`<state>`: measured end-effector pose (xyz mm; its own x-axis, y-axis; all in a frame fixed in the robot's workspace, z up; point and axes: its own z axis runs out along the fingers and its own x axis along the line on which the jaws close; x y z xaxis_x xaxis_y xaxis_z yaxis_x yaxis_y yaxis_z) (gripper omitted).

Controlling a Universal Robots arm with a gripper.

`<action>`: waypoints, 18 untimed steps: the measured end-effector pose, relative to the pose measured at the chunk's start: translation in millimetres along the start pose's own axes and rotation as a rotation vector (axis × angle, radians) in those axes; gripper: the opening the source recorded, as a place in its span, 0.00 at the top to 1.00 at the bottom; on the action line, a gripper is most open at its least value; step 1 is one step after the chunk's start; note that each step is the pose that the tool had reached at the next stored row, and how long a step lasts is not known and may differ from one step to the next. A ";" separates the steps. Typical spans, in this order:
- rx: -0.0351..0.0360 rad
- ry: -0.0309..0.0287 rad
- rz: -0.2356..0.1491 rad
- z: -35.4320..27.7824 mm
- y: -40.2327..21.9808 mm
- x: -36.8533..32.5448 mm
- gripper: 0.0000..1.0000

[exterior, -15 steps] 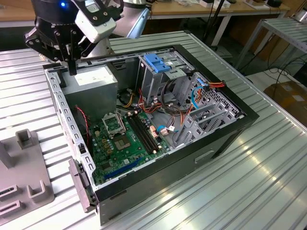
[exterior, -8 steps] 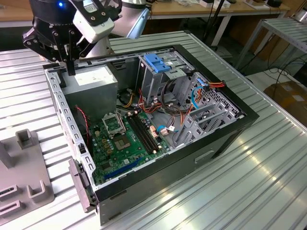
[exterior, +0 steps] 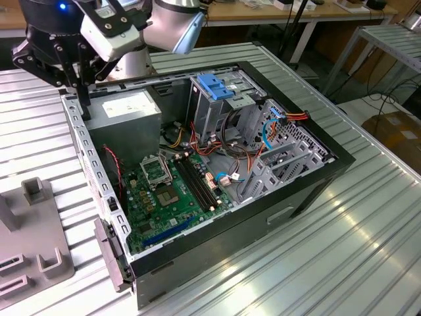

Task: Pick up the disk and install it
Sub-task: 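Reach for the disk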

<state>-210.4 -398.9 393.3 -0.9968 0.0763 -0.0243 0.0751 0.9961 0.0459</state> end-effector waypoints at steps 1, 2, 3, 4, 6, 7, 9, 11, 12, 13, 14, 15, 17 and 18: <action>-0.0001 0.0000 0.000 0.0 -0.2 2.7 0.90; 0.0000 0.0001 0.000 -0.1 -0.2 5.0 0.90; -0.0001 0.0002 0.000 -0.1 -0.3 7.5 0.90; -0.0001 0.0002 0.000 -0.2 -0.3 9.6 0.90; 0.0000 0.0003 0.000 -0.3 -0.4 14.2 0.90; 0.0000 0.0004 0.000 -0.3 -0.5 16.3 0.90; 0.0000 0.0005 0.000 -0.5 -0.7 20.4 0.90; 0.0000 0.0006 0.000 -0.6 -0.9 24.1 0.90; 0.0000 0.0007 0.000 -0.6 -1.0 26.0 0.90; 0.0000 0.0007 0.000 -0.6 -1.1 27.8 0.90; 0.0000 0.0008 0.000 -0.7 -1.2 29.5 0.90; 0.0000 0.0008 0.000 -0.7 -1.2 31.8 0.90; 0.0001 0.0009 0.000 -0.9 -1.5 36.5 0.90; 0.0001 0.0009 0.000 -0.9 -1.6 39.0 0.90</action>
<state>-249.4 -397.6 393.2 -0.9968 0.0763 -0.0234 0.0751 0.9961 0.0458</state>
